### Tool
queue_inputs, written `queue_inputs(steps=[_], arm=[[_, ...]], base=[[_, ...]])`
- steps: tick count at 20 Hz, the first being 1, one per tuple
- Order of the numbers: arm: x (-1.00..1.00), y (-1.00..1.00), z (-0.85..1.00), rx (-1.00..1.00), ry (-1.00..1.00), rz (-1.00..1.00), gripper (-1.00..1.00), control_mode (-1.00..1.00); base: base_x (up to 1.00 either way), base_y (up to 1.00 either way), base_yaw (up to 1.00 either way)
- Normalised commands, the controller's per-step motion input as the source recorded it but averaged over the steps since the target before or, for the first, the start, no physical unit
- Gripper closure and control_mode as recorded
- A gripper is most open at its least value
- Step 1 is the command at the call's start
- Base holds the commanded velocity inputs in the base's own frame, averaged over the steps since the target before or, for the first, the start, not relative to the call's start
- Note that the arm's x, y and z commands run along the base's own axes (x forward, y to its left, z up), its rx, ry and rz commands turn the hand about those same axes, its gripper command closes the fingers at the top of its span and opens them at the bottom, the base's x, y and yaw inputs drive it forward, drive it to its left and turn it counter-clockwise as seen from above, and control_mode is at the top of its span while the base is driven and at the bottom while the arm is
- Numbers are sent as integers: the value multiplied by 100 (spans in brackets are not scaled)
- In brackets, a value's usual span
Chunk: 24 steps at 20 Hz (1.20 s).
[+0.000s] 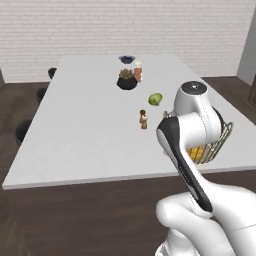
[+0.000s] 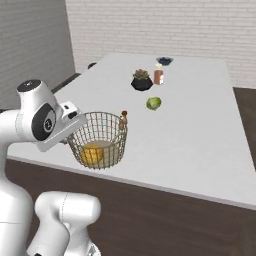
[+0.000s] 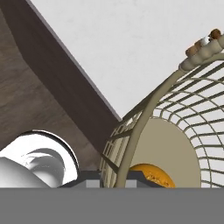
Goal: Open the cabinet, pick up the bread from the cabinet and place it in the basket. Then move the basket to the dining counter.
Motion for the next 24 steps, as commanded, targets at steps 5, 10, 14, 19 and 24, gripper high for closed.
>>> queue_inputs(steps=[5, 10, 14, 19, 24], arm=[[0, 0, 0, 0, 0, 0, 100, 100], [0, 0, 0, 0, 0, 0, 100, 100], [0, 0, 0, 0, 0, 0, 100, 100], [0, 0, 0, 0, 0, 0, 100, 100], [16, 7, 0, 0, 0, -1, 100, -100]], base=[[21, 7, 6], [39, 8, -4], [54, 16, -6], [46, 19, -4], [23, 11, -1]])
